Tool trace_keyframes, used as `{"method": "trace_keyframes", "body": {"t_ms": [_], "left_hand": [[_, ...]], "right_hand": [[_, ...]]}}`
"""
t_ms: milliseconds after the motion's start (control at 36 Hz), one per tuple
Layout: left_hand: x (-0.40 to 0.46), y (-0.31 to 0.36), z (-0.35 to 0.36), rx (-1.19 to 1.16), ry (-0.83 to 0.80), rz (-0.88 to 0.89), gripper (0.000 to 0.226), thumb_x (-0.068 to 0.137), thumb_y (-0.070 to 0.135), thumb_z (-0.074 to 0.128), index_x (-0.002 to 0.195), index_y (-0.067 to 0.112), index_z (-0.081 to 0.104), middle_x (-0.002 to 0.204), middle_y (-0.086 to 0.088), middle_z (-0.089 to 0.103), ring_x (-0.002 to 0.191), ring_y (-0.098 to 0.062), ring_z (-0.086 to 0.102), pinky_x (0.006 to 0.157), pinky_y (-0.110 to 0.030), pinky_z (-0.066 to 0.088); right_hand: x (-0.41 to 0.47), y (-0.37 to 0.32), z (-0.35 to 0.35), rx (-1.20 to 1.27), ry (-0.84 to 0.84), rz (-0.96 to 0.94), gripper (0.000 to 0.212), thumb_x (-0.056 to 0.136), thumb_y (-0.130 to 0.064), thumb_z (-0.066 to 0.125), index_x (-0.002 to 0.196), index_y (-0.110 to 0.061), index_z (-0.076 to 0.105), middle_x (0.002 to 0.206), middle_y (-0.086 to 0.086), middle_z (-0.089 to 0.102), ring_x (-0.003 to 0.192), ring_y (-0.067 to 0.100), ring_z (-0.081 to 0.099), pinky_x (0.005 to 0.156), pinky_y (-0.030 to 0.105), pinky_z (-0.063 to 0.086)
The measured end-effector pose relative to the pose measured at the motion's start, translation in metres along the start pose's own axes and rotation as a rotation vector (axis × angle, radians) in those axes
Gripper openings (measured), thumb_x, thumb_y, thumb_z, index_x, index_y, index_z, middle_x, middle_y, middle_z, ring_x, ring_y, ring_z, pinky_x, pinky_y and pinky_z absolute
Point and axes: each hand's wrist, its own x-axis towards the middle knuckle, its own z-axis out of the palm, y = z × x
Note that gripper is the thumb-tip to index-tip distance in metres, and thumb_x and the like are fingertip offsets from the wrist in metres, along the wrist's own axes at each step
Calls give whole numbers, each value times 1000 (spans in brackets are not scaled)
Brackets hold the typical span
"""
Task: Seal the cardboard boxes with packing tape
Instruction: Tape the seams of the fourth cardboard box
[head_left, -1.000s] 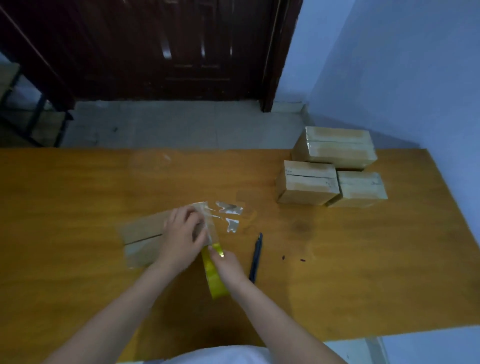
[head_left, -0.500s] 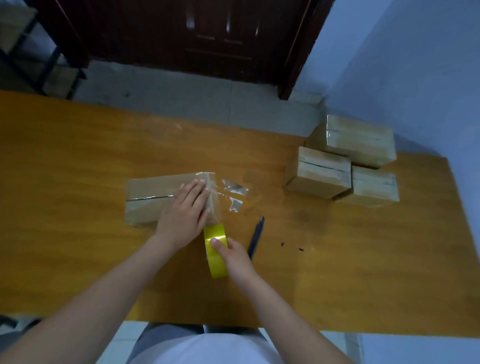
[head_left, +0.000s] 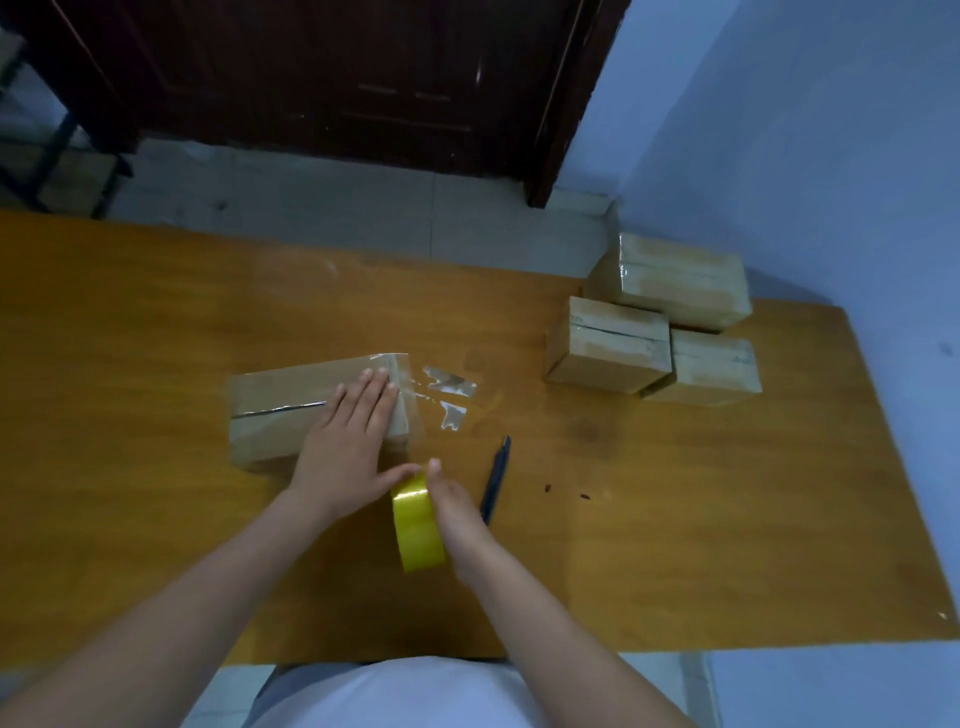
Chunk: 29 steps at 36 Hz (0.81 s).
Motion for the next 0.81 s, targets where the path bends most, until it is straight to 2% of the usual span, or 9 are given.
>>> {"method": "trace_keyframes", "body": {"t_ms": [83, 167, 250, 333, 389, 528, 611, 694, 806], "left_hand": [[0, 2, 0, 3, -22, -10, 106, 82, 81, 11, 142, -2, 38, 151, -18, 33, 141, -28, 27, 117, -37, 3], [-1, 2, -1, 11, -38, -17, 106, 81, 81, 12, 142, -1, 38, 151, -17, 34, 142, -28, 27, 117, -36, 2], [0, 2, 0, 15, -46, -16, 105, 81, 81, 14, 143, 0, 36, 152, -17, 32, 142, -27, 25, 117, -36, 2], [0, 2, 0, 18, -43, -20, 104, 81, 81, 15, 144, 0, 35, 152, -17, 32, 142, -27, 25, 117, -36, 2], [0, 2, 1, 21, -46, -23, 104, 80, 81, 17, 145, 0, 33, 153, -17, 30, 143, -27, 23, 117, -35, -1], [0, 2, -1, 27, -60, -18, 106, 79, 82, 21, 146, 1, 32, 154, -15, 28, 144, -25, 19, 117, -33, -6], [0, 2, -2, 31, -28, -5, 107, 78, 82, 20, 146, 1, 30, 154, -16, 27, 144, -26, 19, 117, -34, -6], [-1, 1, -2, 74, 9, 13, 109, 76, 84, 12, 149, 3, 21, 157, -14, 17, 146, -25, 10, 117, -36, -3], [-4, 1, -4, 65, 35, 57, 113, 74, 88, 12, 152, 6, 6, 160, -11, 1, 148, -24, -4, 117, -38, -6]], "right_hand": [[15, 10, -21, -63, 289, -128, 40, 97, -51, 36, 100, -13, 48, 100, 3, 54, 95, 21, 53, 79, 31, 40], [34, 19, -43, -276, 507, -66, 46, 94, -47, 47, 118, -8, 46, 121, 8, 48, 117, 28, 47, 91, 36, 40], [44, 25, -50, -536, 494, 11, 56, 94, -47, 50, 130, -6, 40, 135, 9, 39, 128, 28, 36, 97, 36, 38], [48, 30, -46, -753, 499, -45, 43, 96, -38, 50, 126, -9, 40, 133, 9, 41, 126, 26, 36, 97, 36, 39], [48, 31, -43, -804, 492, -59, 35, 98, -32, 48, 123, -9, 42, 131, 9, 44, 124, 26, 38, 96, 36, 39], [42, 26, -44, -786, 486, -60, 32, 97, -27, 47, 120, -5, 46, 126, 13, 50, 120, 29, 44, 93, 34, 38], [34, 16, -50, -580, 481, -108, 26, 97, -25, 50, 112, -4, 45, 110, 14, 56, 100, 31, 56, 69, 33, 39], [21, 2, -53, -476, 475, -262, 18, 95, -17, 54, 99, -12, 37, 95, 9, 53, 79, 25, 52, 59, 32, 34], [-4, -20, -52, -671, 522, -515, 19, 91, -10, 55, 91, -16, 37, 89, 3, 53, 79, 27, 54, 62, 40, 41]]}}
